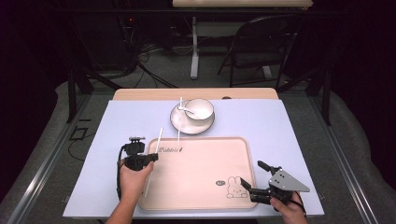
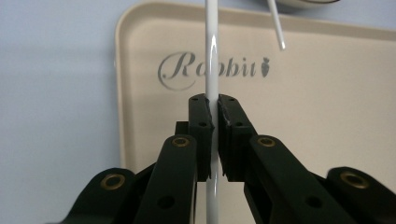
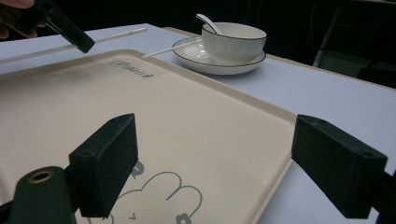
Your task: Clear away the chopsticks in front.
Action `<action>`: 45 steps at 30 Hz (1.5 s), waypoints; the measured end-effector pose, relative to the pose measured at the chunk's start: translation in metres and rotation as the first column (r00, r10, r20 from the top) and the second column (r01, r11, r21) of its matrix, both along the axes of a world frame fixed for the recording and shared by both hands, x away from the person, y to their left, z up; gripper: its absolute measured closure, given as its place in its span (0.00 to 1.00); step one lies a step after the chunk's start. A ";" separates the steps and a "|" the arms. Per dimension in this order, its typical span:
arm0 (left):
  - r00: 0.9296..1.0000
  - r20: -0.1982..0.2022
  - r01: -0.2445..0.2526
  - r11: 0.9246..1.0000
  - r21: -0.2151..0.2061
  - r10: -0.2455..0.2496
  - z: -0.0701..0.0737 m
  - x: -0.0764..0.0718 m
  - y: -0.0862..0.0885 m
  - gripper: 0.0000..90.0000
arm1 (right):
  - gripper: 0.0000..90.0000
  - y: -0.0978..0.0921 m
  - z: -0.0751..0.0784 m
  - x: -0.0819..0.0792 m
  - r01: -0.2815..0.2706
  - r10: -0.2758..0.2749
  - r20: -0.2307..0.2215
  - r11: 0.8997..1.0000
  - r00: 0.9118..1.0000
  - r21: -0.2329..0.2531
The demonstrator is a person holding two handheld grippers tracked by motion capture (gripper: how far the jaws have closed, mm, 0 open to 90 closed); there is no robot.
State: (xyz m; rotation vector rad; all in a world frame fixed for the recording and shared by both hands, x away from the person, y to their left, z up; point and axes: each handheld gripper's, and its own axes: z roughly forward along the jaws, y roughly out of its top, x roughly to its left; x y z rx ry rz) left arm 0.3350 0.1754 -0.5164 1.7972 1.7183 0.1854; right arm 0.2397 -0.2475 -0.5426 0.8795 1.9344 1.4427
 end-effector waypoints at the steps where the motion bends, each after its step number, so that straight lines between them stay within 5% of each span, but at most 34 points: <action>1: 1.000 -0.001 -0.006 1.000 0.008 0.006 -0.002 -0.002 -0.001 0.94 | 0.16 0.000 0.000 0.000 -0.001 0.001 0.000 1.000 1.000 0.000; 7: 0.999 0.020 -0.027 0.997 0.077 0.025 -0.006 -0.007 -0.007 0.94 | 0.16 0.000 0.000 -0.001 -0.004 0.004 0.004 1.000 1.000 -0.004; 27: 0.998 -0.022 -0.063 0.994 0.090 0.065 -0.020 -0.011 0.001 0.94 | 0.16 0.000 0.001 -0.001 -0.007 0.007 0.005 1.000 1.000 -0.005; 45: 0.996 -0.018 -0.087 0.993 0.086 0.089 -0.025 -0.012 0.005 0.94 | 0.16 0.001 0.000 0.000 -0.005 0.005 0.003 1.000 1.000 -0.006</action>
